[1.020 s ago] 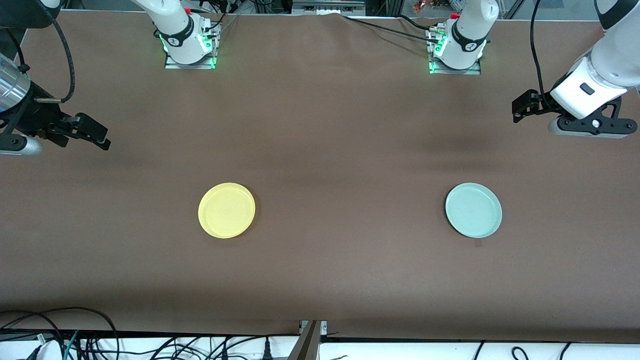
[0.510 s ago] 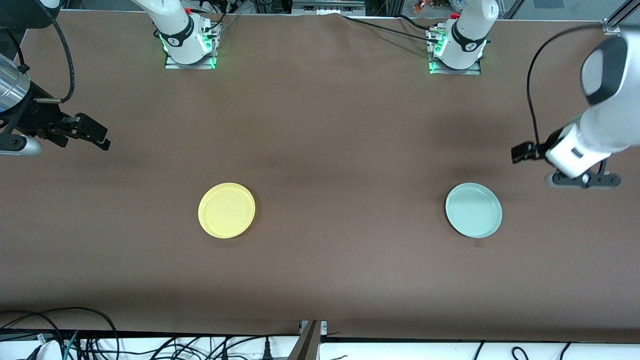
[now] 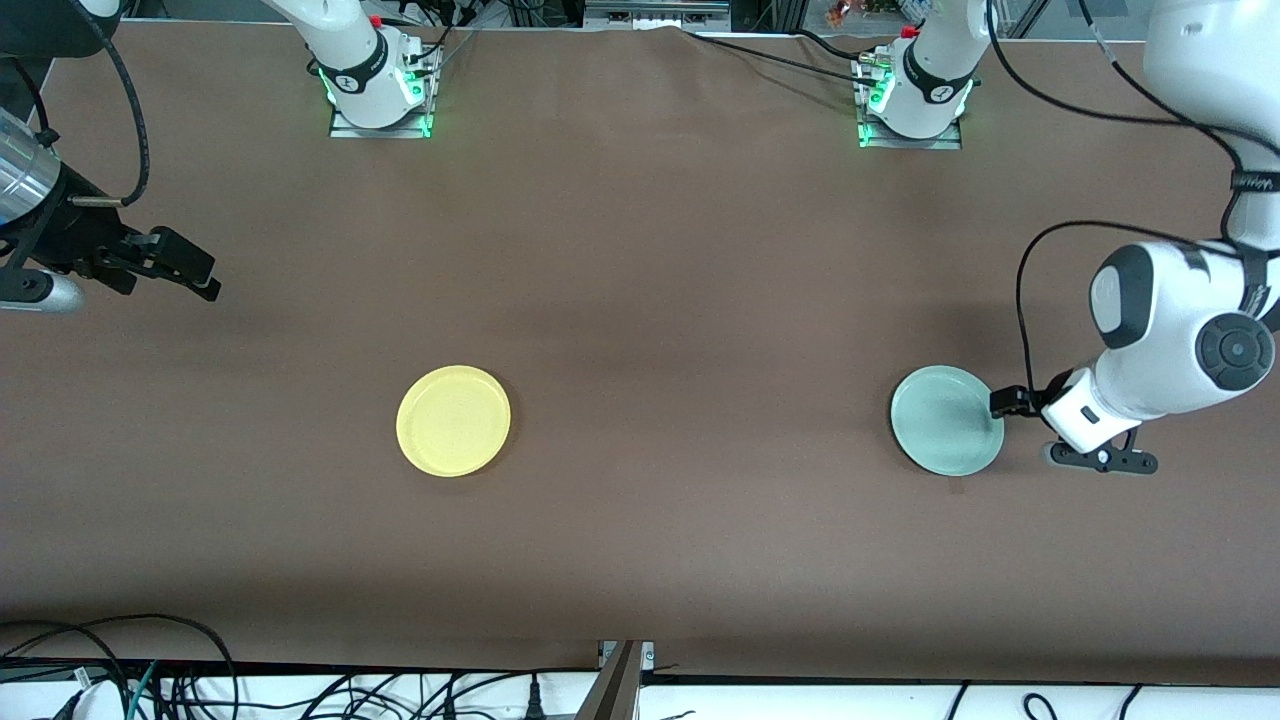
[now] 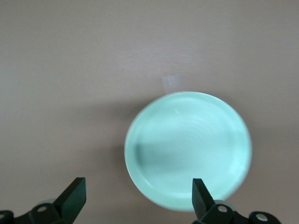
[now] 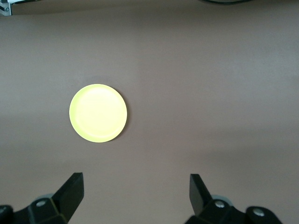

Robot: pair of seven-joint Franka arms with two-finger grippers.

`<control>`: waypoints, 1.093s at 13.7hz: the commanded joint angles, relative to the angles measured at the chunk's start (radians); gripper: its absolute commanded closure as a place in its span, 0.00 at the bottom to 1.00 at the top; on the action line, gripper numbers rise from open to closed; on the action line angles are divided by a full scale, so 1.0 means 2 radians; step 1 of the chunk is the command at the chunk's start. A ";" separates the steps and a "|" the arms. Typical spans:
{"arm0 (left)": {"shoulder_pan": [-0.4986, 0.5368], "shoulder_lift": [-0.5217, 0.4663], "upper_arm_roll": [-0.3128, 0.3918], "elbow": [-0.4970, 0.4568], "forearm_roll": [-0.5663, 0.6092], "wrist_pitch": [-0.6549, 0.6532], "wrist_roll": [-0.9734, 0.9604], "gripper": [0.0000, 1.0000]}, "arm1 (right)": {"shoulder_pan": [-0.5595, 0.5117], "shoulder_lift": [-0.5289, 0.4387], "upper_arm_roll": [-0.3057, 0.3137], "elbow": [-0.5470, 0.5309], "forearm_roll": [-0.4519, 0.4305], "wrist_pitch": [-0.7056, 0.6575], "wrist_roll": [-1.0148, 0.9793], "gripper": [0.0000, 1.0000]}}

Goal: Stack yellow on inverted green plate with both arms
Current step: 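Grasp the rim of the pale green plate with the left gripper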

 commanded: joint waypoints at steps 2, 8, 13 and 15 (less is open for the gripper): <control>0.011 0.062 -0.006 0.016 0.011 0.052 0.051 0.00 | -0.002 0.006 0.000 0.012 -0.001 -0.010 -0.003 0.00; 0.012 0.101 -0.007 0.016 0.016 0.109 0.134 0.79 | -0.002 0.006 0.000 0.012 -0.001 -0.013 -0.004 0.00; 0.012 0.098 -0.005 0.017 0.017 0.109 0.135 1.00 | 0.002 0.006 0.003 0.012 -0.008 -0.013 -0.030 0.00; 0.007 0.092 -0.005 0.020 0.023 0.107 0.135 1.00 | -0.001 0.005 0.000 0.012 -0.007 -0.013 -0.062 0.00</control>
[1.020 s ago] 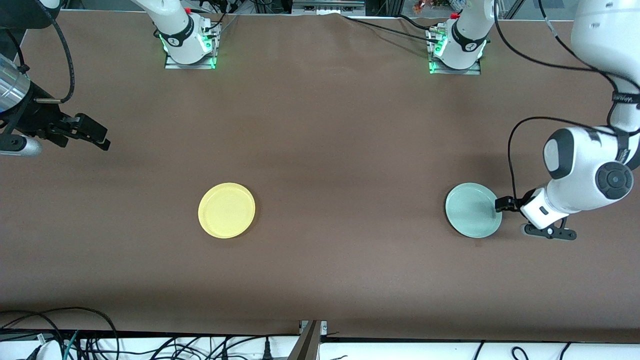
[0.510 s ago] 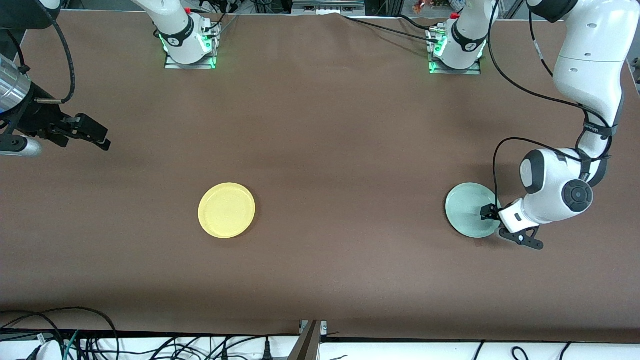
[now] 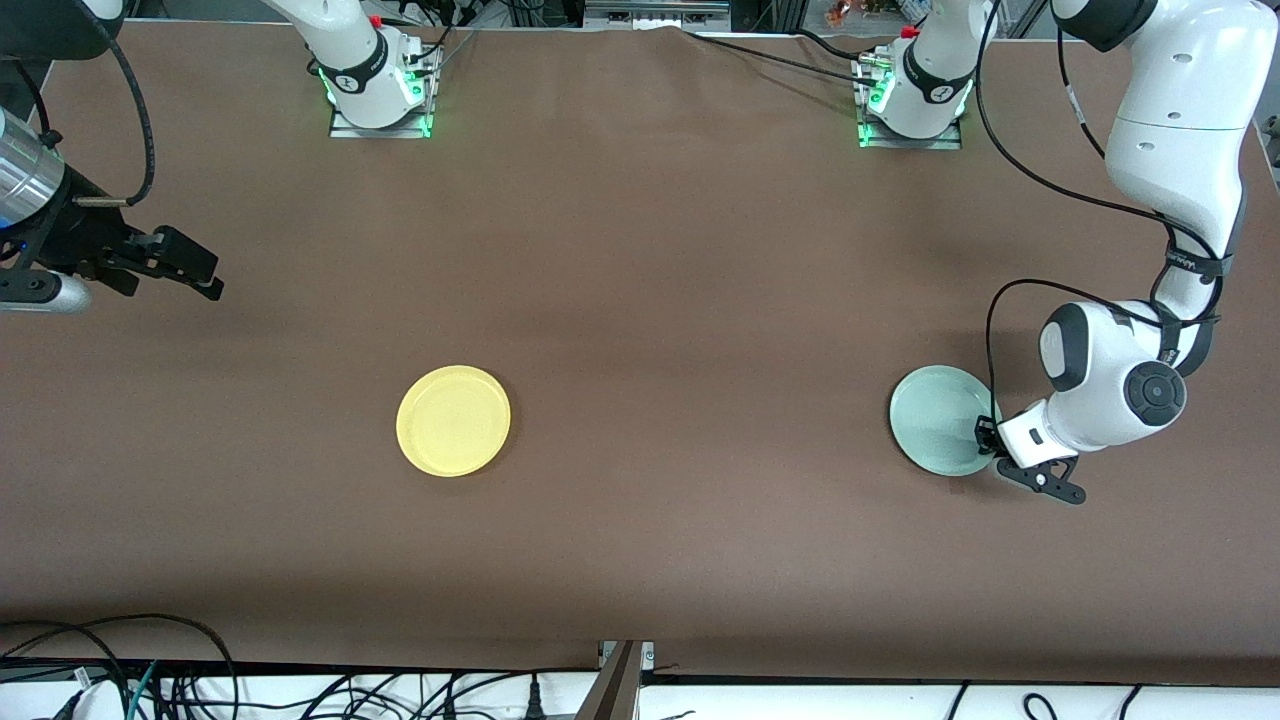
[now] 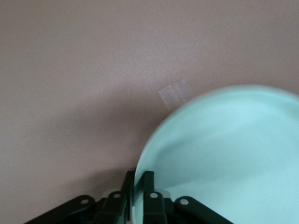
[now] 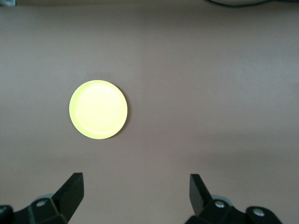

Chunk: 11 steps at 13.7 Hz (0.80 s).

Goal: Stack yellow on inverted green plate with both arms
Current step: 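Lift and flip the green plate while the right gripper reaches the yellow plate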

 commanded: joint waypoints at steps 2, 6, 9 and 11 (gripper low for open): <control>-0.010 -0.014 -0.004 0.021 0.066 -0.019 -0.001 1.00 | -0.001 0.004 -0.001 0.012 -0.007 -0.011 -0.026 0.00; -0.071 -0.035 -0.001 0.098 0.127 -0.159 -0.037 1.00 | 0.001 0.007 0.001 0.007 -0.007 -0.030 -0.068 0.00; -0.142 -0.033 -0.001 0.143 0.214 -0.245 -0.110 1.00 | -0.001 0.024 0.000 0.007 -0.003 -0.051 -0.136 0.00; -0.192 -0.032 -0.001 0.143 0.274 -0.271 -0.180 1.00 | -0.001 0.035 0.000 0.007 0.000 -0.057 -0.137 0.00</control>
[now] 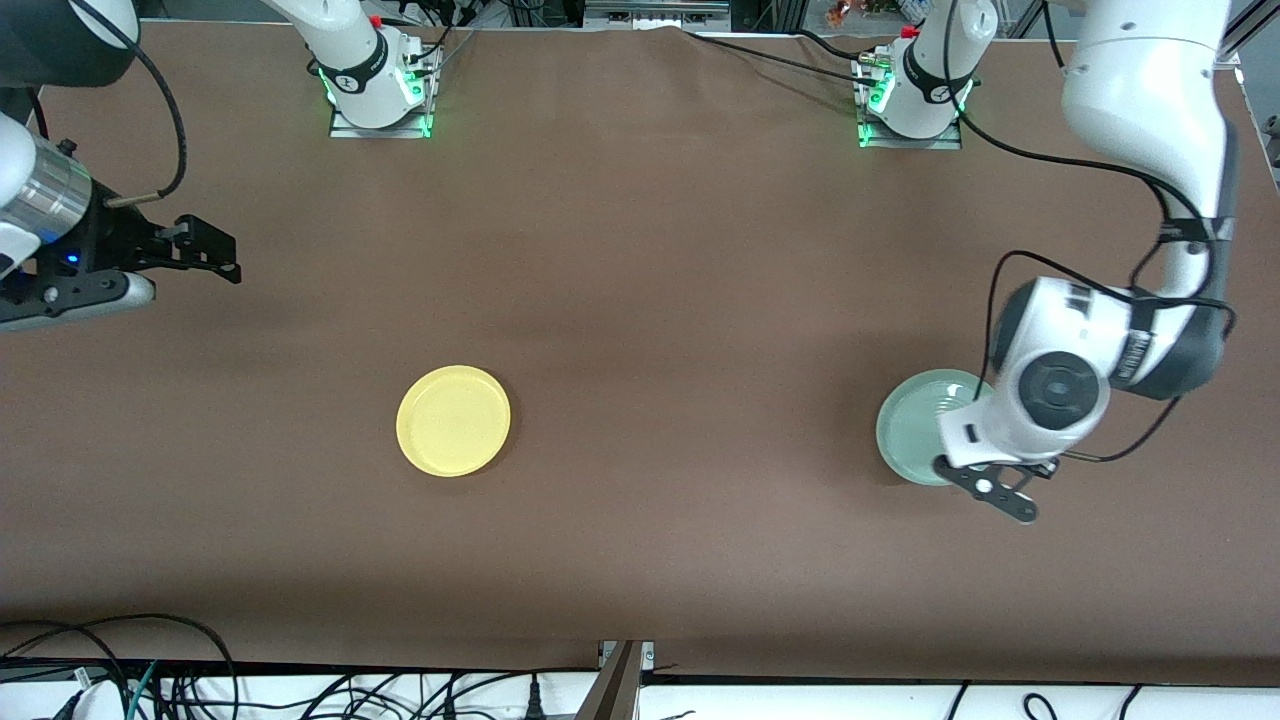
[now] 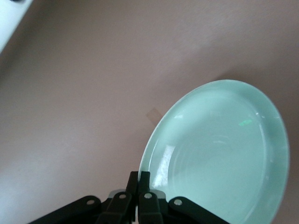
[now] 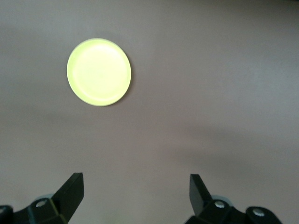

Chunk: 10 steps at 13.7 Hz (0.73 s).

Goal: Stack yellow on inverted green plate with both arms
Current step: 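Lift and flip the green plate while the right gripper reaches the yellow plate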

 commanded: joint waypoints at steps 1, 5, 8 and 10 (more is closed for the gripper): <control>-0.072 0.007 0.008 0.011 0.075 -0.050 -0.088 1.00 | 0.002 0.023 0.001 0.008 0.004 -0.008 -0.014 0.00; -0.178 0.029 0.015 0.013 0.178 -0.123 -0.235 1.00 | 0.006 0.076 0.002 0.002 0.027 0.027 -0.007 0.00; -0.225 0.049 0.015 0.011 0.250 -0.160 -0.295 1.00 | 0.008 0.110 0.004 -0.041 0.028 0.115 0.001 0.00; -0.262 0.073 0.016 0.012 0.261 -0.185 -0.322 1.00 | 0.011 0.141 0.006 -0.055 0.028 0.160 0.007 0.00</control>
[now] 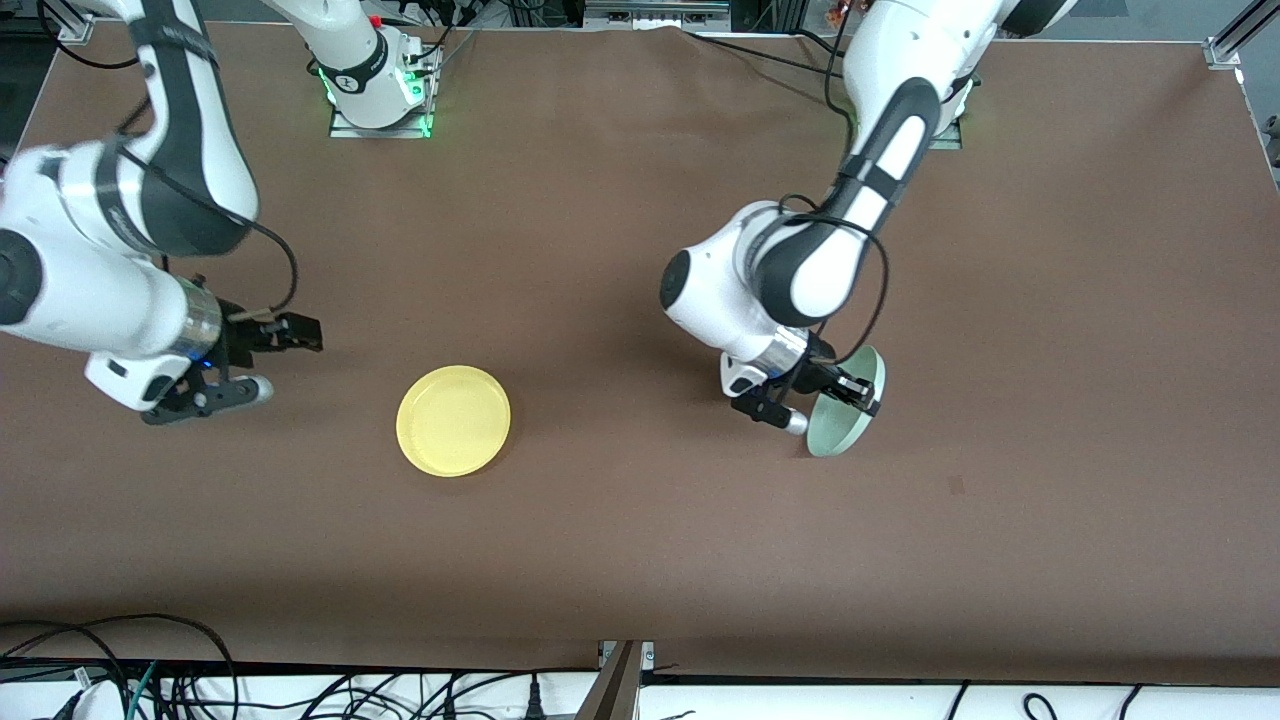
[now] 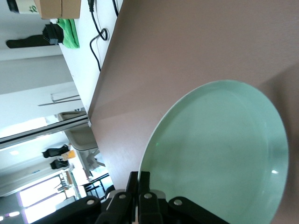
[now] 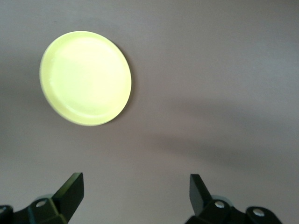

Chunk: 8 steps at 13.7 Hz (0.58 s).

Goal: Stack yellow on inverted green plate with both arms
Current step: 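Lift and flip the green plate while the right gripper reaches the yellow plate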

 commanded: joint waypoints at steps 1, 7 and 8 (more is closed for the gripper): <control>-0.059 0.039 0.011 0.012 0.039 -0.046 -0.055 1.00 | 0.009 0.039 0.001 -0.013 0.008 0.053 0.008 0.00; -0.089 0.060 0.003 0.017 0.016 -0.068 -0.147 1.00 | 0.024 0.141 0.001 -0.009 0.011 0.202 0.049 0.07; -0.090 0.061 0.002 0.031 -0.015 -0.064 -0.148 0.46 | 0.024 0.153 0.001 -0.009 0.015 0.220 0.050 0.13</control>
